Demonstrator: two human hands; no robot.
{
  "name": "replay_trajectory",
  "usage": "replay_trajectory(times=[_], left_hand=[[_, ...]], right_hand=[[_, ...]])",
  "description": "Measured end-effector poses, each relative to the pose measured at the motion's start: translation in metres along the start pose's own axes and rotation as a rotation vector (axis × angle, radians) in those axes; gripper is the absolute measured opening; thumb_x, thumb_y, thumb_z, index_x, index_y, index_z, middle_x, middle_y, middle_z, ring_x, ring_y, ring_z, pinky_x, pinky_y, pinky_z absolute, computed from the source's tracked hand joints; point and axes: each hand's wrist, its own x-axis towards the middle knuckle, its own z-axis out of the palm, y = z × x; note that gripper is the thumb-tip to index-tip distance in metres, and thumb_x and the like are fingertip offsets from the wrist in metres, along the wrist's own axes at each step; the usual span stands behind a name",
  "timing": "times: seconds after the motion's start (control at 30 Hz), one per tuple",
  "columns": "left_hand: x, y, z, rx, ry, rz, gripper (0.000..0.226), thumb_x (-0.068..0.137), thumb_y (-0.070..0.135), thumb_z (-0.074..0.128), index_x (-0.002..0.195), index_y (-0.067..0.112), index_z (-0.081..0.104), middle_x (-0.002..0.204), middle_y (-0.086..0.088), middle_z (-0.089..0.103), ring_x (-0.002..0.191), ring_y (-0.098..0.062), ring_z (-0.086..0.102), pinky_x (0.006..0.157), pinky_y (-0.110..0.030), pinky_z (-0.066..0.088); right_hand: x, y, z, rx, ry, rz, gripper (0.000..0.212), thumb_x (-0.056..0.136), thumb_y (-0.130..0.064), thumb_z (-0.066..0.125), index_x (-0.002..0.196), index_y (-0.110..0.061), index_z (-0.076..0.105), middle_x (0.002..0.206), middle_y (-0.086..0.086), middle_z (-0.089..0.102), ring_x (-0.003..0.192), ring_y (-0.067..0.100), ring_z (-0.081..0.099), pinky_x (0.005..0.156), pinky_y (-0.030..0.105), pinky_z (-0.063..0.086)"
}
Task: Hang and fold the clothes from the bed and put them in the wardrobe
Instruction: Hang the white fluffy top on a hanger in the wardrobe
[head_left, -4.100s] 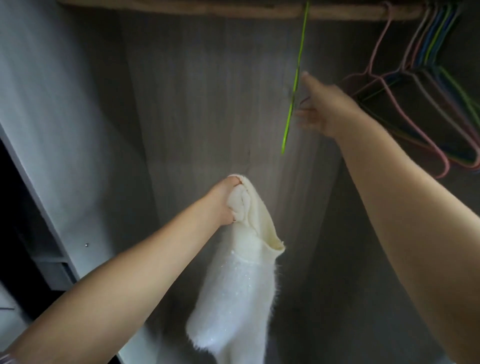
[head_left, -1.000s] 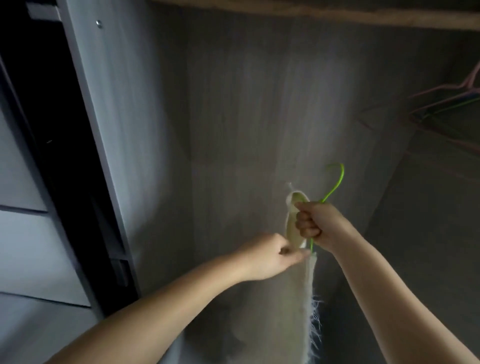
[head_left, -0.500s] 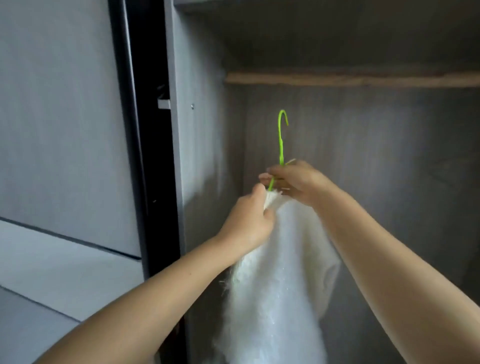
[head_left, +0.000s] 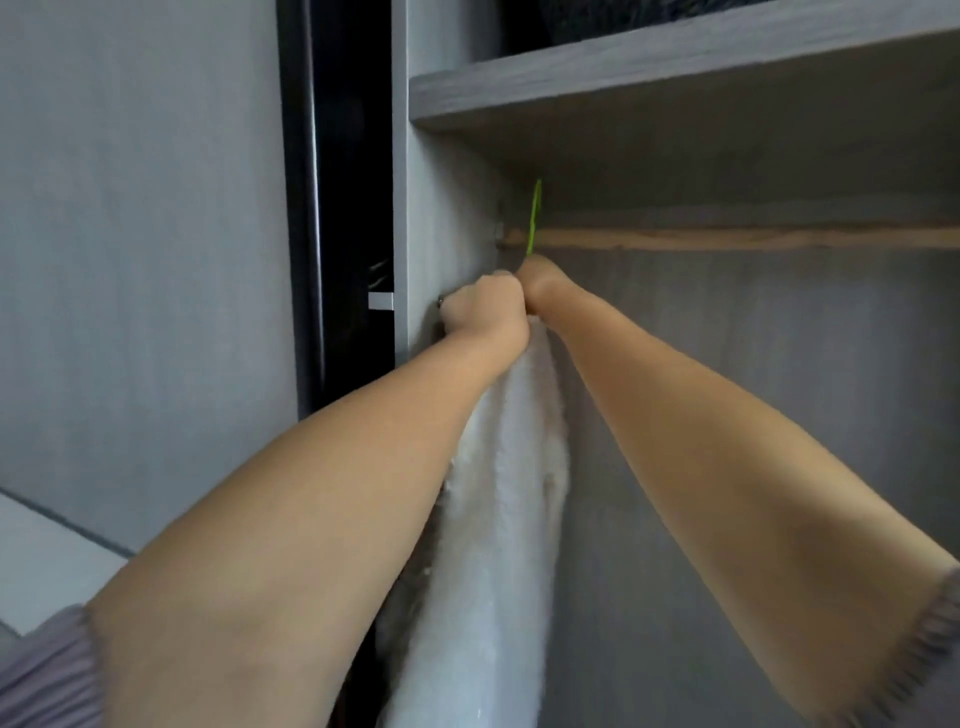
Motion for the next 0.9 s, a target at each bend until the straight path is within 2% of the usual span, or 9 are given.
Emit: replay_trajectory(times=[0.07,0.13,0.27,0.37,0.47,0.57,0.63,0.73,0.9], left_hand=[[0.004,-0.007,0.011,0.129,0.019,0.061,0.03,0.094,0.002,0.04,0.122,0.007,0.051,0.125,-0.014,0.058,0.118,-0.032,0.051,0.077,-0.036,0.042],[0.0,-0.015,0.024,0.274,0.039,0.144,0.032,0.095,0.003,0.038,0.125,0.003,0.047,0.129,-0.015,0.052,0.122,-0.031,0.044,0.085,-0.038,0.041],[-0.018,-0.026,0.053,0.489,0.034,0.299,0.037,0.096,0.006,0.032,0.131,-0.001,0.04,0.129,-0.016,0.047,0.12,-0.031,0.039,0.097,-0.036,0.03],[-0.02,-0.031,0.06,0.524,0.057,0.33,0.041,0.097,0.006,0.03,0.136,-0.004,0.029,0.132,-0.017,0.043,0.12,-0.031,0.037,0.1,-0.037,0.028],[-0.027,-0.034,0.059,0.484,0.022,0.318,0.046,0.1,0.008,0.025,0.143,-0.003,0.018,0.135,-0.015,0.04,0.123,-0.03,0.036,0.101,-0.037,0.027],[-0.039,-0.033,0.058,0.45,0.009,0.297,0.055,0.099,0.013,0.03,0.149,0.003,0.011,0.136,-0.015,0.039,0.123,-0.03,0.036,0.101,-0.039,0.028],[-0.047,-0.028,0.055,0.378,0.026,0.294,0.056,0.097,0.015,0.036,0.149,0.01,0.017,0.136,-0.014,0.038,0.124,-0.03,0.036,0.101,-0.042,0.028],[-0.06,-0.014,0.051,0.277,0.04,0.347,0.05,0.094,0.017,0.043,0.143,0.016,0.031,0.135,-0.012,0.04,0.125,-0.029,0.036,0.1,-0.042,0.028],[-0.106,0.012,0.07,0.042,-0.048,0.429,0.049,0.092,0.028,0.048,0.139,0.019,0.037,0.132,-0.007,0.045,0.122,-0.027,0.041,0.096,-0.04,0.031]], right_hand=[[0.008,0.005,0.011,-0.078,-0.019,-0.002,0.02,0.097,-0.006,0.047,0.089,0.007,0.06,0.097,0.027,0.062,0.111,0.03,0.058,0.078,0.034,0.049],[0.014,0.016,0.027,-0.154,-0.054,-0.03,0.026,0.097,-0.007,0.047,0.115,0.009,0.059,0.122,0.026,0.059,0.12,0.035,0.054,0.097,0.041,0.044],[0.014,0.046,0.059,-0.258,-0.147,-0.079,0.025,0.097,-0.008,0.043,0.116,0.001,0.058,0.129,0.027,0.054,0.124,0.04,0.048,0.106,0.053,0.036],[0.016,0.054,0.066,-0.134,-0.158,-0.133,0.03,0.099,-0.01,0.042,0.123,0.005,0.054,0.132,0.025,0.052,0.125,0.039,0.047,0.105,0.044,0.037],[0.01,0.062,0.06,-0.032,-0.207,-0.168,0.033,0.103,-0.015,0.035,0.122,0.006,0.052,0.13,0.026,0.053,0.121,0.036,0.05,0.1,0.037,0.037],[-0.001,0.087,0.046,-0.006,-0.034,-0.19,0.035,0.102,-0.015,0.038,0.131,0.003,0.046,0.136,0.022,0.048,0.128,0.035,0.044,0.107,0.039,0.032],[-0.014,0.11,0.032,-0.116,0.106,-0.128,0.047,0.101,-0.021,0.04,0.146,-0.01,0.035,0.151,0.013,0.034,0.14,0.029,0.028,0.114,0.047,0.023],[-0.044,0.136,0.012,-0.265,0.254,-0.067,0.054,0.099,-0.027,0.04,0.151,-0.02,0.025,0.159,0.006,0.017,0.147,0.023,0.01,0.115,0.056,0.008],[-0.12,0.187,-0.006,-0.458,0.232,-0.031,0.056,0.097,-0.025,0.044,0.15,-0.018,0.026,0.16,0.008,0.015,0.148,0.022,0.009,0.115,0.057,0.004]])
